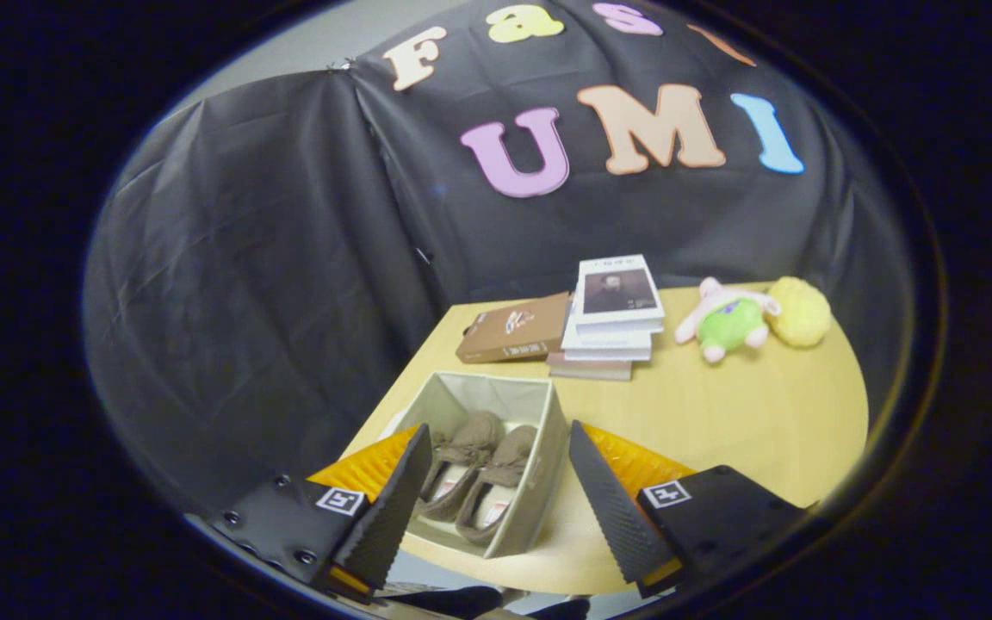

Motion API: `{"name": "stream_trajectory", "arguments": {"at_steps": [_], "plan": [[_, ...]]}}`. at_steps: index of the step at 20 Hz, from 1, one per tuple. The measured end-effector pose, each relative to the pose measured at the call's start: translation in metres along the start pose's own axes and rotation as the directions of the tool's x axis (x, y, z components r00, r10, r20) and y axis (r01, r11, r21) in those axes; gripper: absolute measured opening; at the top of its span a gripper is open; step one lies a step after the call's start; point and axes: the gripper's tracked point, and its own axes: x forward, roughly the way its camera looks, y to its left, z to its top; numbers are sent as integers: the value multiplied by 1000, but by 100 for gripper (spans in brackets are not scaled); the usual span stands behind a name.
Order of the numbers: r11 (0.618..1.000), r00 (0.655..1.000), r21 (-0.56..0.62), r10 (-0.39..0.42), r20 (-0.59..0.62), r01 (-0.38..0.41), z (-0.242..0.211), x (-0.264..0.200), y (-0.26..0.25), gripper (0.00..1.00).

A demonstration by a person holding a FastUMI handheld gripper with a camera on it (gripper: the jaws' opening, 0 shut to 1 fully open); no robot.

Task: Open the storage box then place both shoes into the box .Put the left shoe in first, then the right shoe, with the right side of both shoes facing outward in a uniform manner.

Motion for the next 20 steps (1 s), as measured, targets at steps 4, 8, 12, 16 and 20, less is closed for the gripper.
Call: {"name": "stream_trajectory", "arguments": {"at_steps": [4, 8, 12, 16, 20], "plan": [[997, 992, -74, -25, 120, 34, 31, -36, -23, 100], [987, 943, -105, -79, 322, 118, 71, -76, -58, 100], [956, 842, -106, -183, 508, 272, 101, -121, -105, 100], [921, 763, -103, -244, 599, 375, 109, -147, -132, 100], [916, 728, -76, -260, 634, 393, 116, -161, -143, 100]]}}
